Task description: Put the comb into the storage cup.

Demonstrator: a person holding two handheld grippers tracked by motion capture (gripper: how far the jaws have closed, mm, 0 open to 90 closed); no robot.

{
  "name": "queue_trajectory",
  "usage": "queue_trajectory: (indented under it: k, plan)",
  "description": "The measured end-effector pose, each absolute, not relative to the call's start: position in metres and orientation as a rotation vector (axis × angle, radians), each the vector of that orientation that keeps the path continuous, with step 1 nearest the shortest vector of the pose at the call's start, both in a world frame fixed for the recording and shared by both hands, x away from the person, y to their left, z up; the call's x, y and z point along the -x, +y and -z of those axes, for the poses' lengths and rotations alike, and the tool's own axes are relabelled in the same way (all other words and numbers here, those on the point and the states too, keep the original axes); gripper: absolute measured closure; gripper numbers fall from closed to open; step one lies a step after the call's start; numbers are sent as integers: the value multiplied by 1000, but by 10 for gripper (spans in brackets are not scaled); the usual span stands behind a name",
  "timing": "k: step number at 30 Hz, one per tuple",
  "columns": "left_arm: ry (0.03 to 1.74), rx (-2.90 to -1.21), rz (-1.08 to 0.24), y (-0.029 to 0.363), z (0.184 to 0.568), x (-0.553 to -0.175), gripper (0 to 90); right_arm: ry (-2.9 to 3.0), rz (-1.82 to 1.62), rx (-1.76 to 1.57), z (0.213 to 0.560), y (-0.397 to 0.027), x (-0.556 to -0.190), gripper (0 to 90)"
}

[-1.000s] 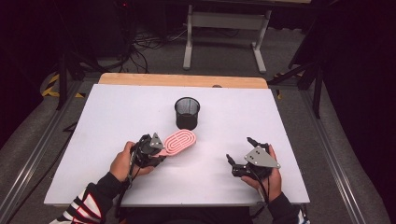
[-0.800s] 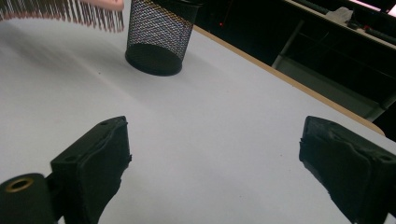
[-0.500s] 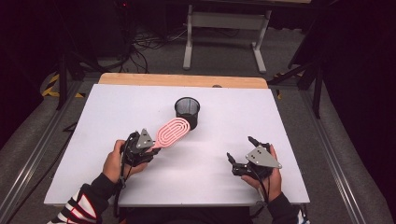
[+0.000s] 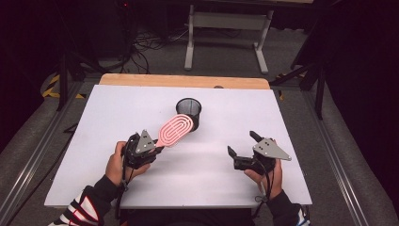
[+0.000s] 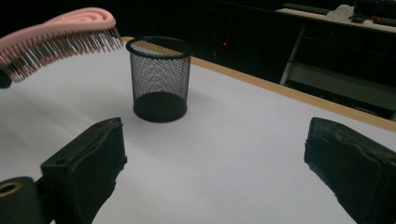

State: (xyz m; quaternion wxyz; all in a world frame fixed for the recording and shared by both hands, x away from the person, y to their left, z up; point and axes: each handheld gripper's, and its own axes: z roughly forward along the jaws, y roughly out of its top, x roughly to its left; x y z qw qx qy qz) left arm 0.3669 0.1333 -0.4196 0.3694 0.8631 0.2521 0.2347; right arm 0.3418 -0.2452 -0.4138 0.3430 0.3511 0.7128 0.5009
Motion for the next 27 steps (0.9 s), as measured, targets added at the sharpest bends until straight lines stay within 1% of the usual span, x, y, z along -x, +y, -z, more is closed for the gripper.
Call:
queue_trajectory:
  k: [13, 27]
  plan:
    - [612, -2083, -713, 121, 423, -351, 701, 1905, -1484, -915, 389, -210, -351, 58]
    - [587, -2032, -763, 109, 427, -340, 701, 2016, -1578, -910, 385, -168, -356, 60]
